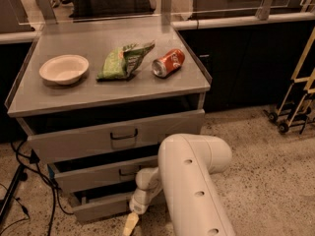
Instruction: Open bottom drawer
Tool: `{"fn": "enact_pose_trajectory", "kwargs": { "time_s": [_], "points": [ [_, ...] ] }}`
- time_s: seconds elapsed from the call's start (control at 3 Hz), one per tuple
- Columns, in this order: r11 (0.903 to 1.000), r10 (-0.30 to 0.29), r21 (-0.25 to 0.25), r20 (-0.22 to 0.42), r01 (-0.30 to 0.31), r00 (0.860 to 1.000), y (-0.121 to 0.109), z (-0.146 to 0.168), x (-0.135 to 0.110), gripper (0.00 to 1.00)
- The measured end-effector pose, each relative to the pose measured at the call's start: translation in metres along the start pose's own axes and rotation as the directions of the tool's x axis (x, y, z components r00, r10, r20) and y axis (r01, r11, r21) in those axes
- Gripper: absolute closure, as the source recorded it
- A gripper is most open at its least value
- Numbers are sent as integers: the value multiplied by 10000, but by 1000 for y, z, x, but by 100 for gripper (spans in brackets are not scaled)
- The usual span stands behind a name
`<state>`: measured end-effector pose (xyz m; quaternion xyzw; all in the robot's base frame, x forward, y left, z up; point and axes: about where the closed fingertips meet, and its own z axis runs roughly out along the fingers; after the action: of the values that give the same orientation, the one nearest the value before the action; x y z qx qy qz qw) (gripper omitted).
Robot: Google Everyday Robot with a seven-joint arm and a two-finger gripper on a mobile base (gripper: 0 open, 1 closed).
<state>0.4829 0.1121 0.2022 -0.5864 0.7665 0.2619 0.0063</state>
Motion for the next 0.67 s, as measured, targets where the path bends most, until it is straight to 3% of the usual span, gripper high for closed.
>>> {"fn": "enact_pose_trajectory", "kwargs": {
  "time_s": [0.67],
  "points": [
    [9985, -553, 62, 13, 553, 9985, -1, 7, -18, 0]
  ]
}}
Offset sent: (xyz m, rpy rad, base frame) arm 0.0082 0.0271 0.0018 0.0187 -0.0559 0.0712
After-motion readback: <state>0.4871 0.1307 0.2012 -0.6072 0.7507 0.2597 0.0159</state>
